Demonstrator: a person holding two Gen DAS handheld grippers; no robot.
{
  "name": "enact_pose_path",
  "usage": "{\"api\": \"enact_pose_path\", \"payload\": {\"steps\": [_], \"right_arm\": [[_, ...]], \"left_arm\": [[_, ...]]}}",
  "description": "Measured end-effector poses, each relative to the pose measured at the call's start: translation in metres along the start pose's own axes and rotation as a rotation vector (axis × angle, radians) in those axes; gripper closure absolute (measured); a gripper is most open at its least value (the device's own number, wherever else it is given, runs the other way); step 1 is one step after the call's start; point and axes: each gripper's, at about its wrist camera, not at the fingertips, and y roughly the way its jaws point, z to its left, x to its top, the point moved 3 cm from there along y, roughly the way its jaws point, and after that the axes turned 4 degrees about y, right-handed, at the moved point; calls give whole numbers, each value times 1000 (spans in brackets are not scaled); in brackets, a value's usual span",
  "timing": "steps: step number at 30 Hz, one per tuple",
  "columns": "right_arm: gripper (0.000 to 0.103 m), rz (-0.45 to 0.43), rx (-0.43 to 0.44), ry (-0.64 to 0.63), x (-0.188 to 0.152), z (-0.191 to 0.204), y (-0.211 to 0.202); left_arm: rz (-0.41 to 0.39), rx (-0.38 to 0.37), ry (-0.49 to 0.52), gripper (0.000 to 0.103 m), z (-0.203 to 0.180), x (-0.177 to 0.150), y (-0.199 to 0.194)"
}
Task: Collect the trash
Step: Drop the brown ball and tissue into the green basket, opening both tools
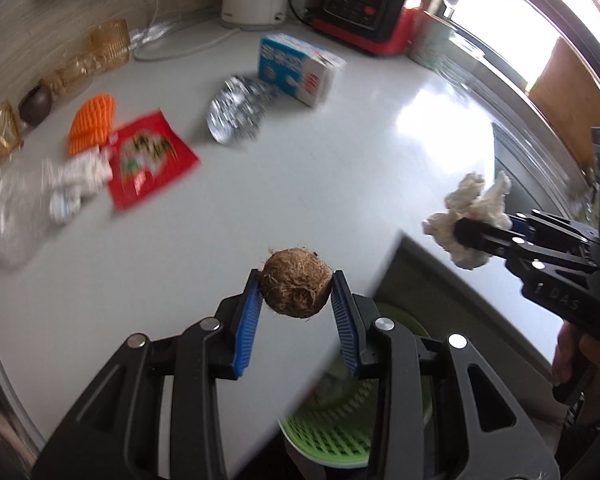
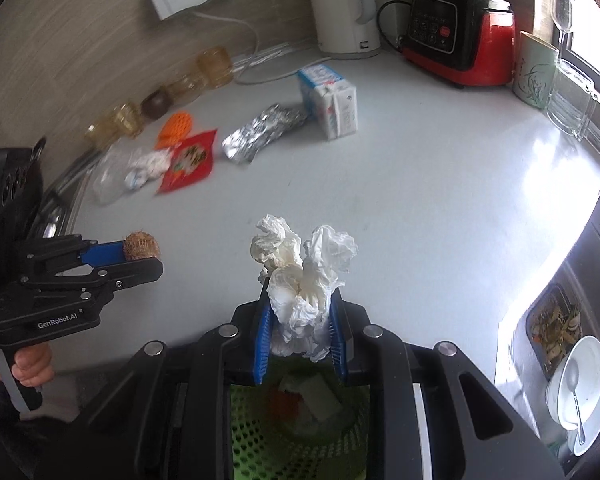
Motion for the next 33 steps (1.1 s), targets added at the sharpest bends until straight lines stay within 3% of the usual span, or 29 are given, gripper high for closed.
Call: {"api": "enact_pose_path", "payload": {"steps": [7,12,18,21,26,33], "right_arm": [[77,87,50,-47,-64,8,-15],[76,144,75,-65,-95,5,-14],[70,177,81,-131,-107,9,-9],[50,188,86,-163,-113,14,-5],[44,182,111,-153,-114,13,-9],[36,123,79,-109,-101,-9,-27]], "left_arm": [[41,-17,-52,68,-31,-53,-9],[55,-7,-75,68,-49,-73,-11],[50,-4,-104,68,-63,-83,-14],[55,-6,-107,68,-70,-87,-13],[61,-2,-103,68,-77,-92,-13],[94,-26,-104,68,-83,-95,-5]]}}
